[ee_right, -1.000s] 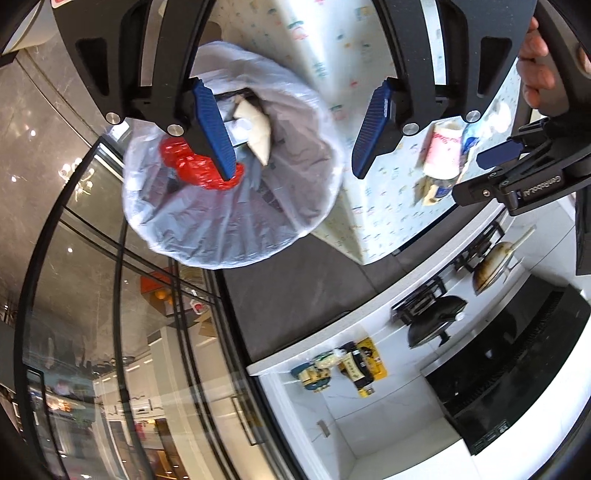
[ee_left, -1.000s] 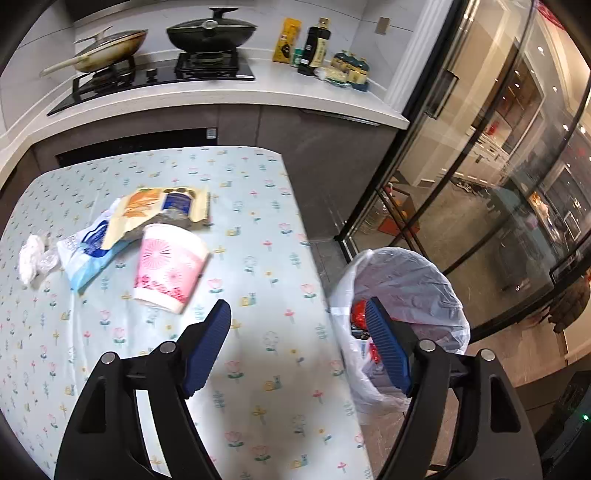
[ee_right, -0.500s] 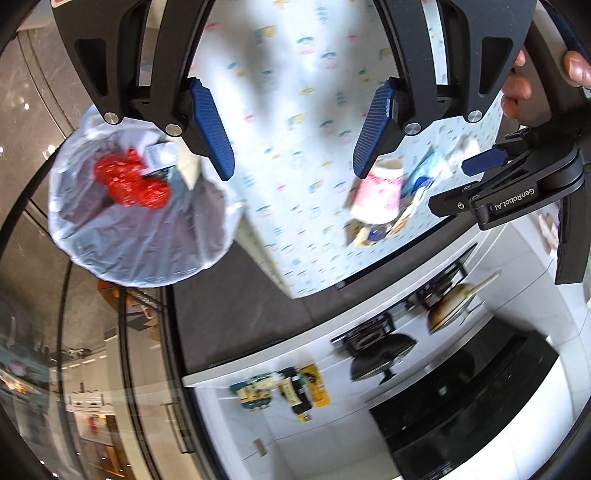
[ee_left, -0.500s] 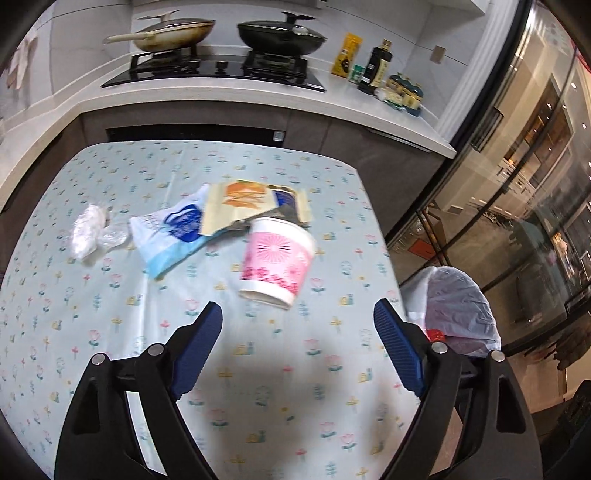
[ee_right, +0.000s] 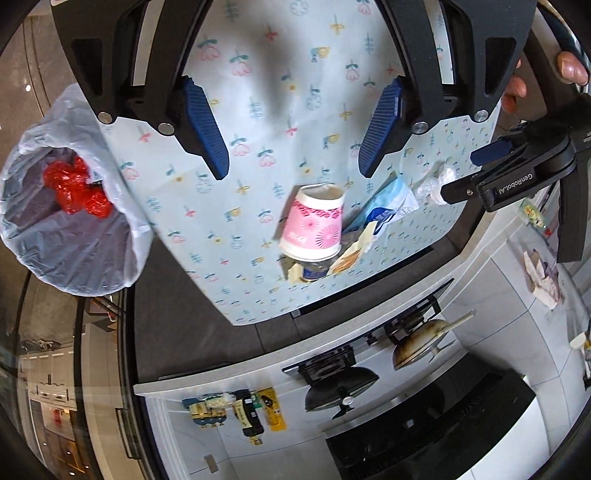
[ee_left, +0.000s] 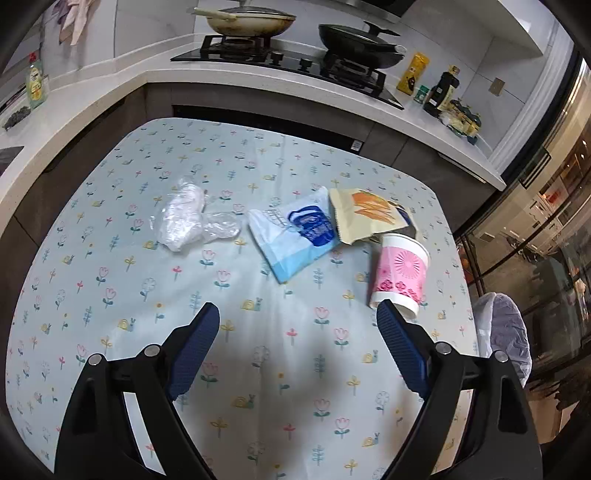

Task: Collect trash
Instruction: 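Move both tools back over the table toward the clear bag and pink cup, then grasp the clear plastic bag with the left tool while the right tool grasps the pink cup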

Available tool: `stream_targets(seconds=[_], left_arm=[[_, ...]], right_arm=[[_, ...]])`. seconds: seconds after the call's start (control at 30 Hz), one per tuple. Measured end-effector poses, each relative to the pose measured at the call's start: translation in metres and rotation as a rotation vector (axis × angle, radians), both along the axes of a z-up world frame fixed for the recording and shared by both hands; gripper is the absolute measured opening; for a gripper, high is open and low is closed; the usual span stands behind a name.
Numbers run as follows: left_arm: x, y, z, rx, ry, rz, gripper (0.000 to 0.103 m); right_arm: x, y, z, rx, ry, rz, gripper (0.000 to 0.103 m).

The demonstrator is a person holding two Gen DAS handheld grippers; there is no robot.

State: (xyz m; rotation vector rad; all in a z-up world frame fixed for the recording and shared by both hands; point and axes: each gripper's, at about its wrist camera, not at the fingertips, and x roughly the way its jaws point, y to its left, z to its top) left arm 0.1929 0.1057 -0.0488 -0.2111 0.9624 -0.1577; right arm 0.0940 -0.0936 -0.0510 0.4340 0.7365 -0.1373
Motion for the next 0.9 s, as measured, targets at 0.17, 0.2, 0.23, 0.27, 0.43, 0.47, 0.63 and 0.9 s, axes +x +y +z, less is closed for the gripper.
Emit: stream_targets(seconds=[0.17,0.2,0.23,0.27,0.43,0.47,0.63,0.9], left_arm=[[0.016,0.041,-0.009,0.002,0.005,0.063,0.087],[0.019,0.048,-0.011,0.004,0.007,0.071,0.087],[0.024,0.056,-0.013,0.007,0.01,0.081,0.088],[0.028,0.063,-0.016,0.011,0.014,0.087,0.088],[0.051,0.089,-0.029,0.04,0.03,0.112,0.091],[0.056,0.092,-0.032,0.043,0.033,0.114,0.091],[0.079,0.104,-0.051,0.043,0.068,0.123,0.091],[0.107,0.099,-0.073,0.031,0.102,0.114,0.091]], right_arm=[[0.024,0.019,-0.008,-0.014,0.011,0.025,0.074],[0.029,0.022,-0.01,-0.016,0.014,0.028,0.074],[0.035,0.025,-0.012,-0.018,0.016,0.03,0.074],[0.041,0.027,-0.014,-0.019,0.019,0.031,0.074],[0.07,0.033,-0.029,-0.021,0.042,0.03,0.074],[0.075,0.033,-0.031,-0.018,0.047,0.027,0.074],[0.102,0.033,-0.045,-0.024,0.073,0.011,0.074],[0.131,0.025,-0.066,-0.016,0.107,-0.014,0.074]])
